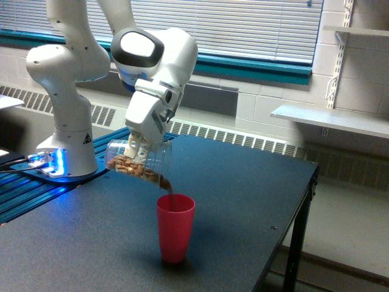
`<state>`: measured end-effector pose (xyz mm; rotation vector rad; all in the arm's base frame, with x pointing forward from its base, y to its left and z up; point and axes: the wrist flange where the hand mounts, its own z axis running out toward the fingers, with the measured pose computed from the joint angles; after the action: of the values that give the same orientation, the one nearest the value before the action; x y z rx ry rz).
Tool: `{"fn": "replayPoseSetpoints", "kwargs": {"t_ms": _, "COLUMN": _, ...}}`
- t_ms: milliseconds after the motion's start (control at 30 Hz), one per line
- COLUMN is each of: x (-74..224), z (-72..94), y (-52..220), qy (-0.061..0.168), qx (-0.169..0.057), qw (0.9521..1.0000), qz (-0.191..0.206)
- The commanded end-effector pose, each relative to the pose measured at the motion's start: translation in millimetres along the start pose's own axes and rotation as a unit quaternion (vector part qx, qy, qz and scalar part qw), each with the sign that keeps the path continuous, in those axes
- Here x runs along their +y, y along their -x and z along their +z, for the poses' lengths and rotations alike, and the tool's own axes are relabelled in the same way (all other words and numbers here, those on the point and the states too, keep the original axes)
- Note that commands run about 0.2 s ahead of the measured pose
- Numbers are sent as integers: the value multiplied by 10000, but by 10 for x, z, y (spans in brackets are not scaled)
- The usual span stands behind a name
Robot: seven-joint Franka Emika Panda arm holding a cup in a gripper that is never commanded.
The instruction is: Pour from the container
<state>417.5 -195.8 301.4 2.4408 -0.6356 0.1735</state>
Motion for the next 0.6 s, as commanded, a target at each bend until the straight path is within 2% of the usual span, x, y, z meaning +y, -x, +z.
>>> {"fn": "replayPoseSetpoints", "kwargs": {"t_ms": 33, "x": -10, "z": -82, "y": -46, "qy": 62, "qx": 100, "qw": 9999, "qz": -38}}
{"fn": "replayPoseSetpoints", "kwargs": {"t_ms": 600, "x": -52, "z": -138, "y": -107, "qy": 231, "qx": 102, "qw": 9996, "qz": -147}}
